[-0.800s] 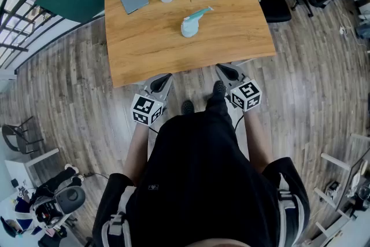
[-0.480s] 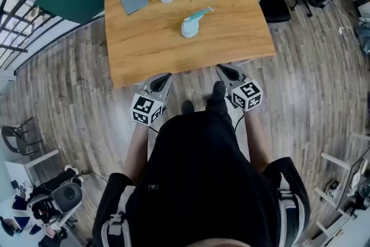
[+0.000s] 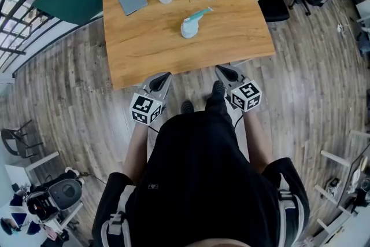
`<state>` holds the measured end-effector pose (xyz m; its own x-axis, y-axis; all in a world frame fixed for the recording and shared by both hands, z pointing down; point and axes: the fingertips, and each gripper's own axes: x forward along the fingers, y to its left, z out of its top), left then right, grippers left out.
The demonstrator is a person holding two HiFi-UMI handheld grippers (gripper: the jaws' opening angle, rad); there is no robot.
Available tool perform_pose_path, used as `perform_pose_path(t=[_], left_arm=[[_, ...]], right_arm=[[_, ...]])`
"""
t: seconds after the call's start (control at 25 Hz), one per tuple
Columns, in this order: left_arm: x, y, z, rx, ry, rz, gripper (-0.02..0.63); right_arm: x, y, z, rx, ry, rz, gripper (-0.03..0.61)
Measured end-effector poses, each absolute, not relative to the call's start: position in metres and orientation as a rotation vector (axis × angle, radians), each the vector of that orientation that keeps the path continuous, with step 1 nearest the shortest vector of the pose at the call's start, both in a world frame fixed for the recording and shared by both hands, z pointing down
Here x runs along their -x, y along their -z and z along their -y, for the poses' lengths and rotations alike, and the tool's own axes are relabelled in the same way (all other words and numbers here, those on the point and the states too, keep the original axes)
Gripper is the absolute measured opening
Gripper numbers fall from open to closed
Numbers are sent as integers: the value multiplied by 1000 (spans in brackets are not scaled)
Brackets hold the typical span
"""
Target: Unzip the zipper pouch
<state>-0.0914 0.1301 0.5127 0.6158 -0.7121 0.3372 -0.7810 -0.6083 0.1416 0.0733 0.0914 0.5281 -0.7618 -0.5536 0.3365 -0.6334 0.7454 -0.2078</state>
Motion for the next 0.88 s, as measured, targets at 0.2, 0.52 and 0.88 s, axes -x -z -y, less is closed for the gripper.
perform_pose_path(t=[0.2,0.52,0.88], left_arm=[[92,-514,-129,-2573,-351,1207,2],[93,-513,-127,-2571,-342,1217,3],[91,-516,-131,-2561,-343,1208,39]], right_arm=[[-73,-528,-92,-949,-437,2692,3],[-77,-529,-90,-988,-419,2689,8],[-80,-533,-87,-1005,-420,2672,65]])
